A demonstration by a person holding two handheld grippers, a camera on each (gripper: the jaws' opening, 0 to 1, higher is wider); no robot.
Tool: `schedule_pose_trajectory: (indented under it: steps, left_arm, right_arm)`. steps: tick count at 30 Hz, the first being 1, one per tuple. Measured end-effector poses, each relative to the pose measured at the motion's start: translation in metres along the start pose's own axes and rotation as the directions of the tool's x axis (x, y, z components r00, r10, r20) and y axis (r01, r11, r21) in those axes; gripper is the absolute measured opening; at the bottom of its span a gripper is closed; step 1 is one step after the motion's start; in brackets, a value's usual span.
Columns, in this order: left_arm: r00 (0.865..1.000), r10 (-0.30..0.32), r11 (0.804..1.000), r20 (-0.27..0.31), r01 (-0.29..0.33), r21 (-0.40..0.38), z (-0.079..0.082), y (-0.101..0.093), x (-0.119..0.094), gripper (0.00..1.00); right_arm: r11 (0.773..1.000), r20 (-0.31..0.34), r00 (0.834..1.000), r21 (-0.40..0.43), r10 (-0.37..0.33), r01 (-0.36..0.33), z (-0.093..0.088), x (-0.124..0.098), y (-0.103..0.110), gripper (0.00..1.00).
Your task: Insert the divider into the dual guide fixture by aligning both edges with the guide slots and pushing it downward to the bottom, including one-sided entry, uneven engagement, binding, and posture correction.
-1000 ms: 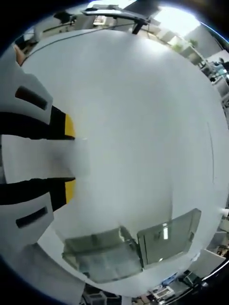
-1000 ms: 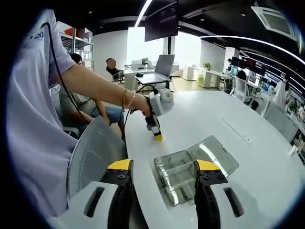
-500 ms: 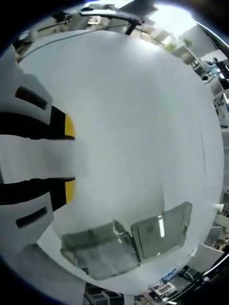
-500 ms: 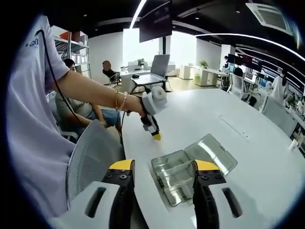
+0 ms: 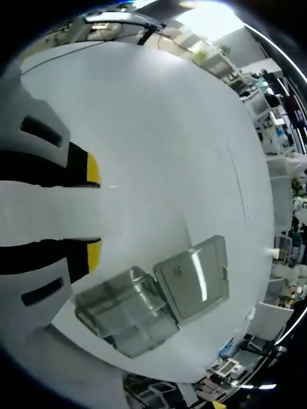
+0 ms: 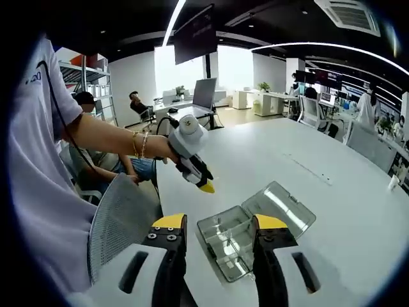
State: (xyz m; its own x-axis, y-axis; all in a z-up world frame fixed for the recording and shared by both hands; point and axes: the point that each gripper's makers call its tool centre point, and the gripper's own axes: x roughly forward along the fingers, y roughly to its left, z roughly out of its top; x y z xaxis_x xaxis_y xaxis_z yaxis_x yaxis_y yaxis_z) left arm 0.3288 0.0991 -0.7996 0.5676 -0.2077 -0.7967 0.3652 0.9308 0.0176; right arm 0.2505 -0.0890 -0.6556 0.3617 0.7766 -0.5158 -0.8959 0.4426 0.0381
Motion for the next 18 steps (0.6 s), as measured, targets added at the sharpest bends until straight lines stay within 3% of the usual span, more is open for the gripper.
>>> schedule_pose_trajectory:
  steps: [6, 10, 14, 18]
  left_arm:
    - [0.995, -0.029, 0.997, 0.099, 0.021, 0.079, 0.022, -0.021, -0.021, 0.29]
    - [0.978, -0.061, 0.986, 0.201, 0.028, 0.164, 0.045, -0.039, -0.037, 0.29]
    - [0.959, -0.065, 0.966, 0.276, -0.009, 0.258, 0.059, -0.054, -0.052, 0.29]
    - [0.936, -0.09, 0.924, 0.339, -0.048, 0.378, 0.068, -0.076, -0.062, 0.29]
  right_arm:
    - [0.997, 0.031, 0.999, 0.069, -0.025, 0.023, 0.008, 0.002, -0.01, 0.33]
    - [0.994, 0.047, 0.998, 0.102, -0.039, 0.034, 0.013, 0.004, -0.016, 0.3]
    - [0.989, 0.058, 0.997, 0.141, -0.047, 0.038, 0.014, 0.008, -0.021, 0.26]
    - [0.978, 0.079, 0.996, 0.206, -0.033, 0.016, 0.016, 0.018, -0.021, 0.25]
